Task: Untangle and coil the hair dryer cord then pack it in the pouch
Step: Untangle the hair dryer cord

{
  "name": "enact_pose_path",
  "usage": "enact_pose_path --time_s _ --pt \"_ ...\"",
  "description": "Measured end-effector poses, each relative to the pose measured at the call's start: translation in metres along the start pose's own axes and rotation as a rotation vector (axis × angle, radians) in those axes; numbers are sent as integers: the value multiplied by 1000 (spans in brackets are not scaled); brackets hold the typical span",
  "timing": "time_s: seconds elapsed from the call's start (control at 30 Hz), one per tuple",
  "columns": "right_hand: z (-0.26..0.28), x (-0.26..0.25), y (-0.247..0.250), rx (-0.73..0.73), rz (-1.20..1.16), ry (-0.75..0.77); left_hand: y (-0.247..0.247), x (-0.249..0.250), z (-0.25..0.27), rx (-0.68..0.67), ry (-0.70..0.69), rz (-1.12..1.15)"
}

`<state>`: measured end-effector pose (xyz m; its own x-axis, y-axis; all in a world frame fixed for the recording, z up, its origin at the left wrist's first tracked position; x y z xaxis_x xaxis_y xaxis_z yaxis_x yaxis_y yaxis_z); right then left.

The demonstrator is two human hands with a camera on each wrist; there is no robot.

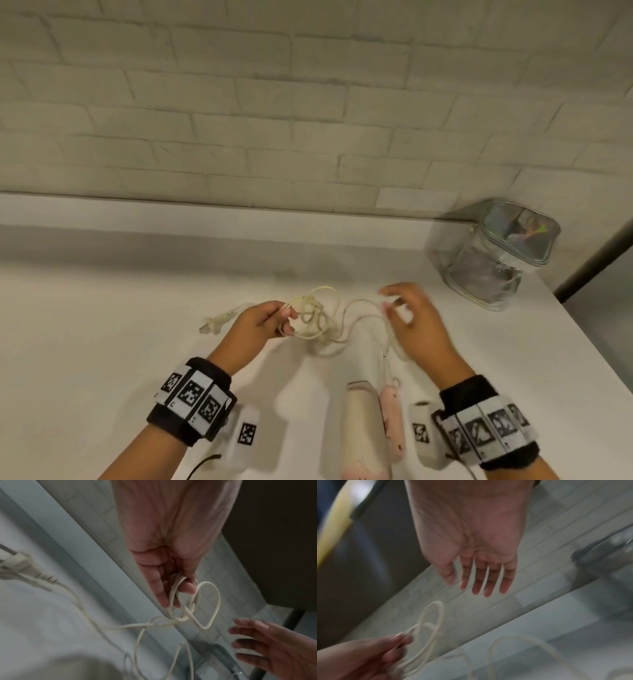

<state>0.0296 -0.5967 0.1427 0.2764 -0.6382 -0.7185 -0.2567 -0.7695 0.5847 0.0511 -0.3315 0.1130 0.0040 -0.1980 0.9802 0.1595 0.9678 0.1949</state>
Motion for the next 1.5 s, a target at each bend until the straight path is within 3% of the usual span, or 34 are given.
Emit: enact_pose_path --time_s 0.1,0.43,0.53,0.63,0.7,0.77,0.93,1.03,1.07,1.27,1.5 --pt "16 -37 -32 -245 -147 21 -2 23 4 20 21 133" --pt "7 -51 -39 -60 -592 -319 -12 40 23 25 59 196" --pt "7 -51 -35 30 -316 -176 -18 37 23 9 44 161" --pt "7 -62 -34 13 139 191 -26 37 23 -2 25 87" --pt "6 -64 -37 -57 307 426 -30 38 22 -8 23 69" --pt "3 -61 -37 -100 384 551 -34 39 21 -13 34 55" --pt "-8 -50 -11 -103 377 531 -28 33 19 56 73 33" --pt "-12 -44 9 -175 218 318 -15 27 14 144 67 -35" --pt "-12 -43 12 -217 241 317 -13 26 12 158 63 -48" --pt "-8 -60 -21 -338 437 575 -28 37 9 40 58 23" --pt "-19 -45 -31 -372 513 518 -29 38 9 58 100 85"
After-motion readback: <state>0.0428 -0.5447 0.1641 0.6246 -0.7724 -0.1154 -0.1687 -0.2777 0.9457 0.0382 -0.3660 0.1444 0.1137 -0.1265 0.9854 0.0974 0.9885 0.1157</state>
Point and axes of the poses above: each hand's wrist, its own z-axis away from the middle knuckle, its own y-axis out of the back of the hand, x = y × z, the point moved 1 cm from there along -z, towards the middle knuckle, and after that the axes turned 4 degrees about x, right-handed, at the moved point
